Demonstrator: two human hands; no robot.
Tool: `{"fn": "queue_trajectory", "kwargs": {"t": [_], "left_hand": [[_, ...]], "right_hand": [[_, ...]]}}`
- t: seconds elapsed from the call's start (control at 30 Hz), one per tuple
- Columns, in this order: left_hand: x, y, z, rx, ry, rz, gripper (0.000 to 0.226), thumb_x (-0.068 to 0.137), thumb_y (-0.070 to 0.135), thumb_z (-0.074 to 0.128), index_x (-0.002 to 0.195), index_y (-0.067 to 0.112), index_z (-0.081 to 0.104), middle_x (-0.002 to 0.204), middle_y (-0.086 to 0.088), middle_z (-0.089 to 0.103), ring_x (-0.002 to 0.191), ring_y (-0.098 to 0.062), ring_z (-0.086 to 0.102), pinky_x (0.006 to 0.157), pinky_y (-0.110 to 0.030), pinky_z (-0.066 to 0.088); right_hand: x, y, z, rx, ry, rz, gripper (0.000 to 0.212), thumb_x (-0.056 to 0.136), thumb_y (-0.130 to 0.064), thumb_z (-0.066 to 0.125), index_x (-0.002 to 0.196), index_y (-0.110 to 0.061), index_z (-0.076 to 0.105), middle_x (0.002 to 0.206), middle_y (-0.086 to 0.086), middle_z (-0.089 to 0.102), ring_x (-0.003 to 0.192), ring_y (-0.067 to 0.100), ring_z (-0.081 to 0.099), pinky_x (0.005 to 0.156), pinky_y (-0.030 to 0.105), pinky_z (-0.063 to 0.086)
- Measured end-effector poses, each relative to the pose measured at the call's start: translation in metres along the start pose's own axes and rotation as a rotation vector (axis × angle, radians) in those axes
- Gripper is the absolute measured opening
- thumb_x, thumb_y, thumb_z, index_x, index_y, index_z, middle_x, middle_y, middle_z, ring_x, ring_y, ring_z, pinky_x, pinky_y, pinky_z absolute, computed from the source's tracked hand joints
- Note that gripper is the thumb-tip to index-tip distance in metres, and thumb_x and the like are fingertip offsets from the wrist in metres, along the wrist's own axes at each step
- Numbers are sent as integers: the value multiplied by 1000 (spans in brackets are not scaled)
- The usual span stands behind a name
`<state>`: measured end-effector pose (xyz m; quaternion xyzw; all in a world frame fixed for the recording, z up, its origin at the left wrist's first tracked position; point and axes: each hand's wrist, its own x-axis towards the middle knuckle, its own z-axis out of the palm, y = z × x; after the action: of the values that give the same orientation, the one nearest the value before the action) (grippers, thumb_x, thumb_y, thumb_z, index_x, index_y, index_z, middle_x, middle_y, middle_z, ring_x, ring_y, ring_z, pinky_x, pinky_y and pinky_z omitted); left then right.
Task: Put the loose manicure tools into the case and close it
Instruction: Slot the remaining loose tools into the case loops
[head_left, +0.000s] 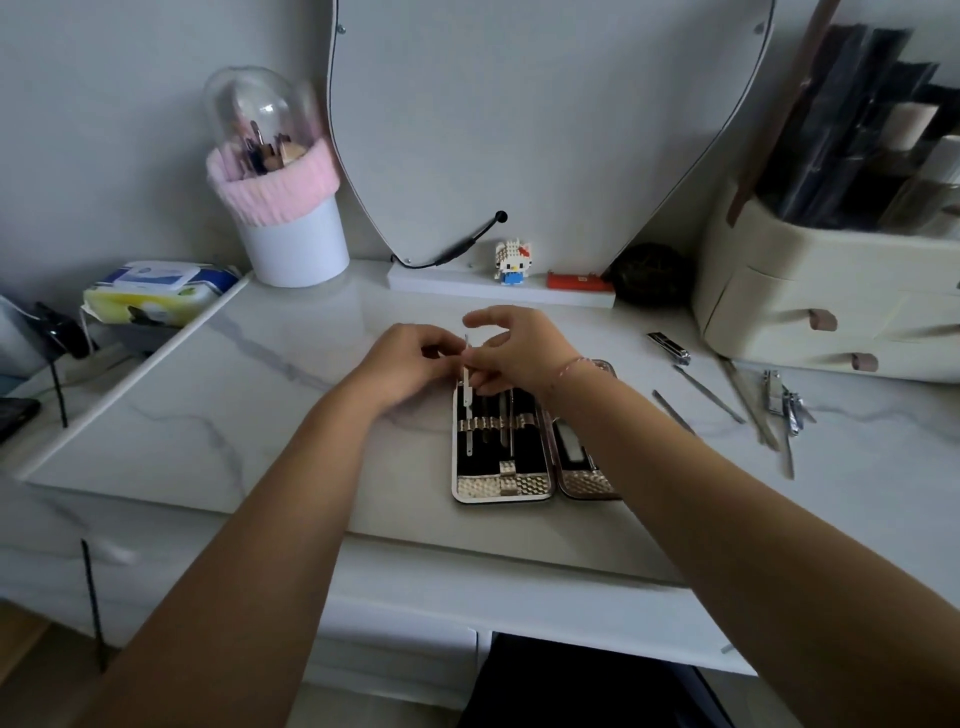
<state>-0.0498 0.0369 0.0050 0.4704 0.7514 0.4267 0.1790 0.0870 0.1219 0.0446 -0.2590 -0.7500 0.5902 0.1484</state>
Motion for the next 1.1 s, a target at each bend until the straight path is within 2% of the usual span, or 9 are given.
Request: {"fn": "queue_trajectory", "kwargs": {"t": [0.1, 0.23, 0.43, 0.57, 0.73, 0.83, 0.97, 1.1], "left_hand": [[1, -2, -1, -21, 10, 12, 10, 82, 18, 70, 89, 21, 65, 84, 6, 67, 79, -9, 59, 74, -21, 45], [2, -5, 0, -137, 30, -47, 25, 80, 9, 70, 91, 17, 50, 87, -2, 69, 77, -13, 61, 77, -24, 46], [3, -6, 1, -136, 31, -58, 26, 81, 8, 69, 94, 15, 48, 92, -7, 69, 75, -14, 59, 73, -23, 44], [3, -7, 0, -113, 24, -43, 27, 80, 10, 71, 86, 23, 48, 94, -10, 71, 81, -20, 62, 81, -33, 48], [3, -8, 1, -114, 30, -27, 24, 82, 7, 67, 83, 24, 49, 88, -7, 68, 75, -17, 59, 80, -36, 49], [3, -8, 1, -131, 17, -28, 23, 82, 9, 68, 83, 23, 50, 85, -4, 68, 73, -17, 57, 75, -34, 47], [3, -9, 1, -124, -2, -10, 20, 83, 10, 67, 84, 23, 51, 86, -6, 68, 74, -17, 55, 75, -33, 45], [3, -8, 2, -105, 1, -3, 20, 83, 12, 68, 84, 24, 52, 87, -8, 67, 75, -16, 54, 74, -32, 44]], "right_hand": [[4, 5, 4, -51, 8, -32, 29, 84, 0, 64, 113, 0, 59, 64, 10, 60, 53, 14, 60, 52, 21, 57], [7, 9, 6, -191, 42, -76, 26, 84, -8, 66, 109, -4, 61, 68, 9, 65, 57, 14, 61, 47, 16, 51], [13, 11, 6, -356, 57, -103, 23, 83, -8, 65, 105, -9, 64, 77, 11, 71, 63, 15, 64, 50, 18, 48], [16, 16, 5, -364, 88, -95, 23, 79, -9, 68, 102, -8, 65, 67, 4, 68, 59, 9, 63, 58, 20, 47], [16, 12, 0, -425, 56, -110, 16, 76, -7, 69, 91, -11, 72, 78, 9, 72, 69, 14, 66, 71, 26, 54], [16, 10, -4, -517, 34, -114, 15, 76, -12, 71, 91, -13, 74, 81, 2, 69, 70, 9, 58, 64, 18, 48], [13, 9, -8, -565, -9, -140, 19, 80, -13, 66, 96, -15, 75, 83, 0, 67, 74, 9, 57, 64, 14, 44], [10, 9, -11, -626, -42, -166, 26, 86, -8, 55, 103, -17, 73, 77, -3, 61, 62, 6, 50, 54, 7, 35]]}}
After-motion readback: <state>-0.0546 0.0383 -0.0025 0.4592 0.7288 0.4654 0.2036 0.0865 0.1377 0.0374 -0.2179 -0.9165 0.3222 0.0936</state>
